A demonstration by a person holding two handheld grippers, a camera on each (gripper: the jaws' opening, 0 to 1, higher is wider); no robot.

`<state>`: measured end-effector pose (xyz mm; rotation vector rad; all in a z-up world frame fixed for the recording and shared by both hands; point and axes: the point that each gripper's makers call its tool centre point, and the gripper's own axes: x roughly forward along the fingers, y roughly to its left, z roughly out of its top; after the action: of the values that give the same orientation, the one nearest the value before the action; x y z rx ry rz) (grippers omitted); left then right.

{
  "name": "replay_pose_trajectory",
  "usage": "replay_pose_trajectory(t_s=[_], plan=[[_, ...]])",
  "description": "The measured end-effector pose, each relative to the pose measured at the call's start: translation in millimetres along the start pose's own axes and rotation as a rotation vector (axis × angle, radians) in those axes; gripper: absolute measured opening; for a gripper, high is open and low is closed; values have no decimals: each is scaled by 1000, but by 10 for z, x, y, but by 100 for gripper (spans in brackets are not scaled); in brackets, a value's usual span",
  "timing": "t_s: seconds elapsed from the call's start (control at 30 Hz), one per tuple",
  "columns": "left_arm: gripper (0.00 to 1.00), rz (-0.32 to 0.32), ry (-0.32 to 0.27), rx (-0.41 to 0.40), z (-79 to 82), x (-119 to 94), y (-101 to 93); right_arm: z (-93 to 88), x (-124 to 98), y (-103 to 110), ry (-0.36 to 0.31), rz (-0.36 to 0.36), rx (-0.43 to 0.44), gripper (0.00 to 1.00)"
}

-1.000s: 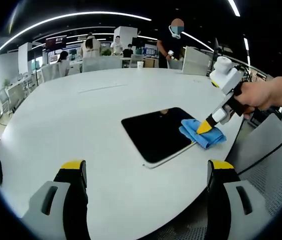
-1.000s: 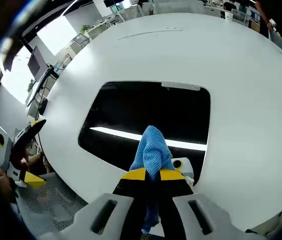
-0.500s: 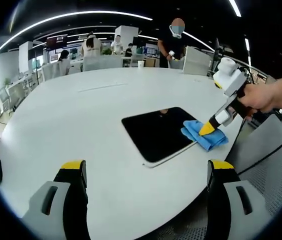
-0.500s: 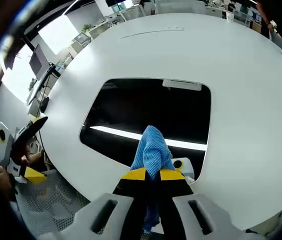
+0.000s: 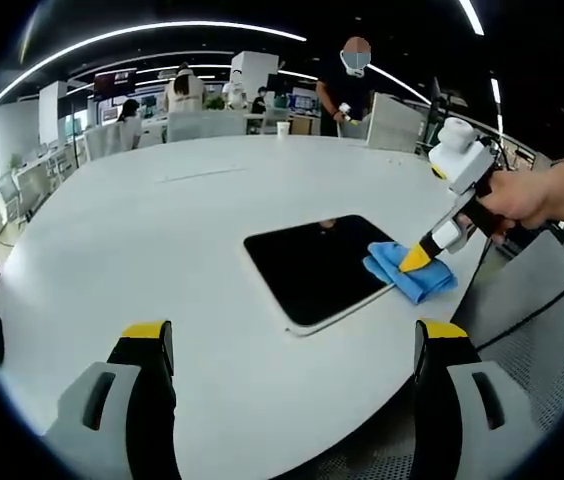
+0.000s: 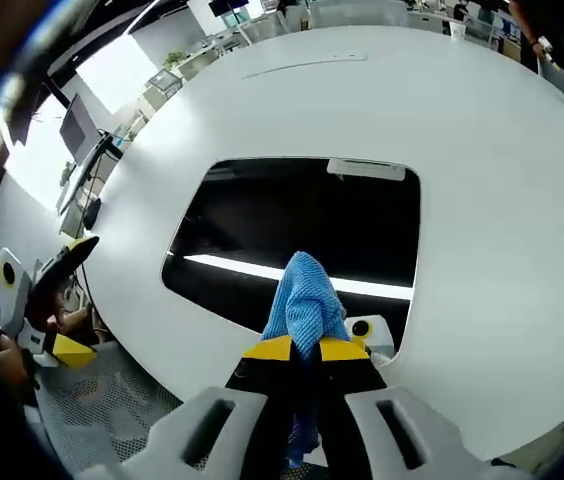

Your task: Wipe the mirror surface with the cleaning cloth until all visible marks leave the cleaned area.

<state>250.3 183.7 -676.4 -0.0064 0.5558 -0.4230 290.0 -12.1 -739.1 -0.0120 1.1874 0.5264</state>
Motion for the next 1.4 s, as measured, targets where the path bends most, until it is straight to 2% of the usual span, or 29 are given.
replay_pose_trajectory(t_s=[0.77,1.13,1.4], plan=[[99,0,-2,-2,14,0,-7,-58,-66,-170,-1,-9,3,1],[99,1,-3,-4,10,-2,1,-87,-122,-317,-5,-18,39,1],[99,3,-1,-4,6,-2,3,-94,-134,-346,-5,-17,47,1]])
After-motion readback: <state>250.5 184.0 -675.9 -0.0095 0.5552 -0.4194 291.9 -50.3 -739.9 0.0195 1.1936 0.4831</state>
